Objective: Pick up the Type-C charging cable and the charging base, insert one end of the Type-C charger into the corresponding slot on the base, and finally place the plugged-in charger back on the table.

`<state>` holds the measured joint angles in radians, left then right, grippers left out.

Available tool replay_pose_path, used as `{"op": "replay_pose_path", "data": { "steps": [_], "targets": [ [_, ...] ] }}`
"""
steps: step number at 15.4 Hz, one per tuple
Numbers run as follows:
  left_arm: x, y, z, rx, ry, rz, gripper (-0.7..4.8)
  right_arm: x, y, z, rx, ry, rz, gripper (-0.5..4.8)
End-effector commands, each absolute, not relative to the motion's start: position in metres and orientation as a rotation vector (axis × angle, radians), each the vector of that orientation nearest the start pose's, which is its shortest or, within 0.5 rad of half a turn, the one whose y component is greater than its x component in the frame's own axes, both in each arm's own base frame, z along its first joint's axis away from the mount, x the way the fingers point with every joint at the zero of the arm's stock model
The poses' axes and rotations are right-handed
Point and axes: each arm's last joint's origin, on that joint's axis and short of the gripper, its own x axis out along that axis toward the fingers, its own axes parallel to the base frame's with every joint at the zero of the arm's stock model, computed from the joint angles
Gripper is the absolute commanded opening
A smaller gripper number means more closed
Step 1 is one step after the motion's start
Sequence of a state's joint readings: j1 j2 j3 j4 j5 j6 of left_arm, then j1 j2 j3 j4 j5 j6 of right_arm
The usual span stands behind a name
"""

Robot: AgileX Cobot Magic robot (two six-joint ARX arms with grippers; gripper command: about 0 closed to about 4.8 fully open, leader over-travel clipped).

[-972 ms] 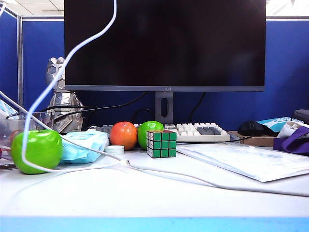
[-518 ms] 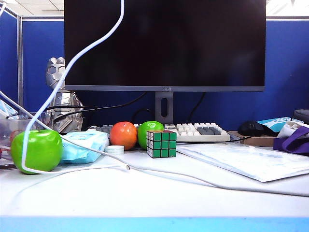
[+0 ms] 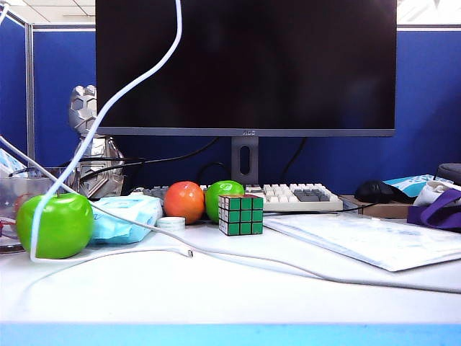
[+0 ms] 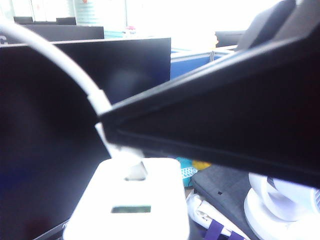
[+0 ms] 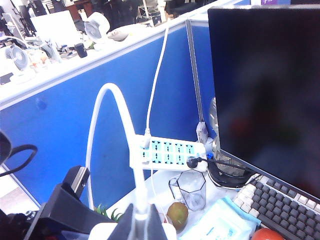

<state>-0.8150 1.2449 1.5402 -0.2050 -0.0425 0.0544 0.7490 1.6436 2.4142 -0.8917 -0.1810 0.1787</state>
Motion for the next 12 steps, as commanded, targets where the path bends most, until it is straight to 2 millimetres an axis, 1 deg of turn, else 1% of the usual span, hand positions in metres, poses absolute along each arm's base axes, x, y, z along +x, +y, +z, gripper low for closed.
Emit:
{"op": "replay_pose_path", "data": {
  "steps": [1, 7, 12],
  "targets": [
    [0.1685, -0.1776, 0.4975, -0.01, -0.148, -0.771, -0.06, 0.1921, 0.1864, 0.5705, 0.137, 0.196, 0.922, -0.01],
    [0.1684, -0.1776, 0.4977, -0.026, -0.143, -0.774, -0.06, 0.1912, 0.1863, 0.5713, 0.139, 0.191, 0.924, -0.01],
    [0.167, -0.1763, 0.504, -0.098, -0.182, -0.795, -0.06, 0.1894, 0.1855, 0.5682, 0.135, 0.233, 0.942, -0.01]
  ]
}}
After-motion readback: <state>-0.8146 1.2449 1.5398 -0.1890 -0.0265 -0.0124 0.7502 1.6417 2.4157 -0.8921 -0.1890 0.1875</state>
